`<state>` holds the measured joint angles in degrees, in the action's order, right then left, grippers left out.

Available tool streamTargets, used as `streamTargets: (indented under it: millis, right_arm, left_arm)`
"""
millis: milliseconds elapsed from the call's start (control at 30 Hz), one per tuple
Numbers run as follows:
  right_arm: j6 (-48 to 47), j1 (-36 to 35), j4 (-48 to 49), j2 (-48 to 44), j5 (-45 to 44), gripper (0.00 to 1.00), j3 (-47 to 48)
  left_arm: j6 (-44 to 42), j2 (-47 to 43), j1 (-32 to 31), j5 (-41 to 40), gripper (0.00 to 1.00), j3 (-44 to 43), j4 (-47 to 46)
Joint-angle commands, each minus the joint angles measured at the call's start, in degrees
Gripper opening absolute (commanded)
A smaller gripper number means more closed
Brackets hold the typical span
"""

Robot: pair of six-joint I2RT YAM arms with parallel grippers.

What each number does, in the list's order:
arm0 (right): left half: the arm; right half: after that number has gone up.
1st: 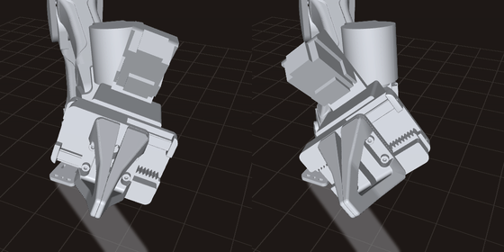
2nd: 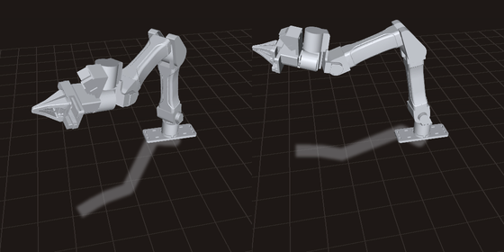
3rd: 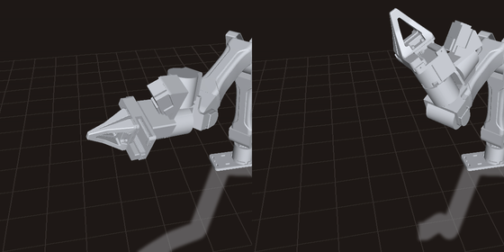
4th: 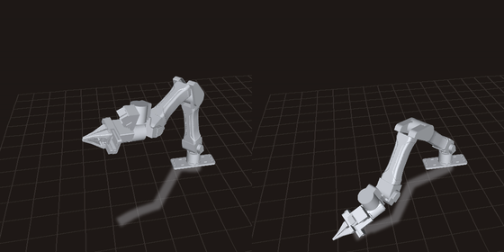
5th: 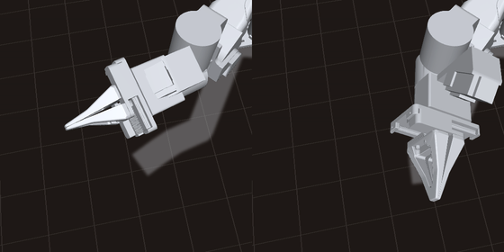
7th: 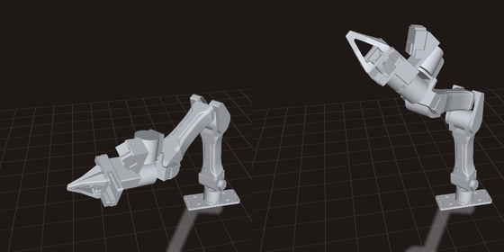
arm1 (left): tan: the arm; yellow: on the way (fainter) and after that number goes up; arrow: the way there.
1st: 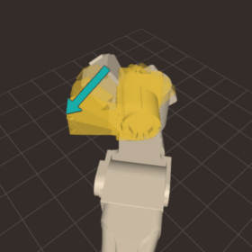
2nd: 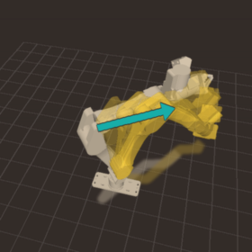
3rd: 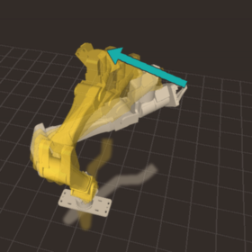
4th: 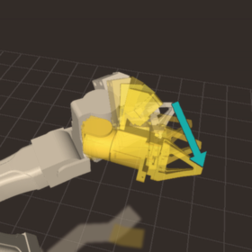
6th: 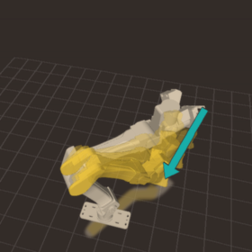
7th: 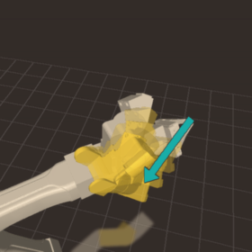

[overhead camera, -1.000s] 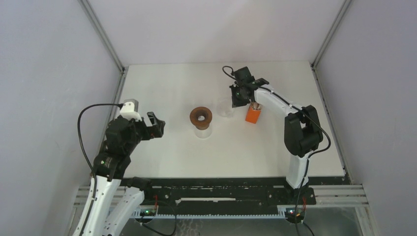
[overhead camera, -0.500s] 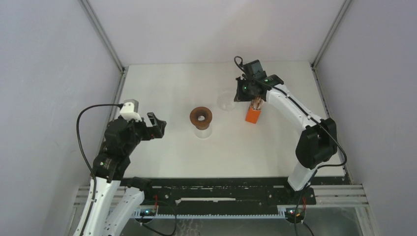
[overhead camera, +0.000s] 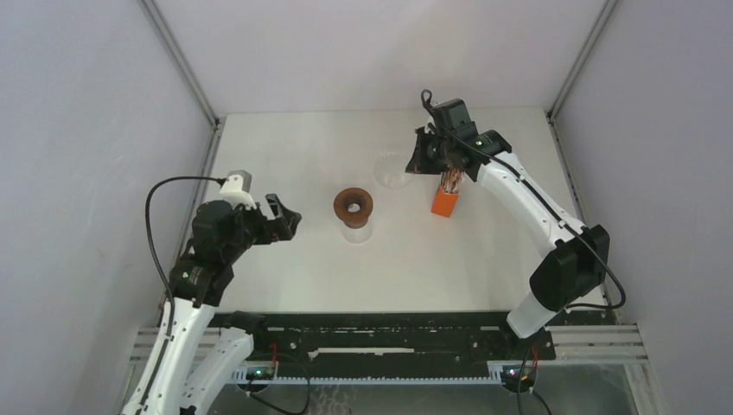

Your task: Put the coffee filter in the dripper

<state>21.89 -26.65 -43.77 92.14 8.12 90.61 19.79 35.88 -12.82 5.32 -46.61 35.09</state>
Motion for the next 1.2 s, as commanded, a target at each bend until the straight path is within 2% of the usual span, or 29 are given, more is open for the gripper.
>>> streamTargets:
  millis: [0,267,667,1167]
  right_arm:
    - [2.07,-1.56,0.91,-1.84,1.81,0.0,2.91]
    - [2.28,-5.61,0.59,-0.76,3.06,0.0,5.97]
    - [2.63,-10.52,0.59,4.41,4.38,0.0,11.07]
    - [1.69,-13.27,0.19,10.25,2.98,0.0,14.06]
  left_arm:
    - [3.07,0.96,0.19,3.35,1.0,-0.69,-2.2]
    - [9.05,2.31,-0.35,4.4,1.0,1.37,-5.89]
    - [17.14,1.74,-1.27,4.99,1.0,7.38,-16.97]
    - [18.44,2.64,-1.31,4.07,1.0,9.39,-20.91]
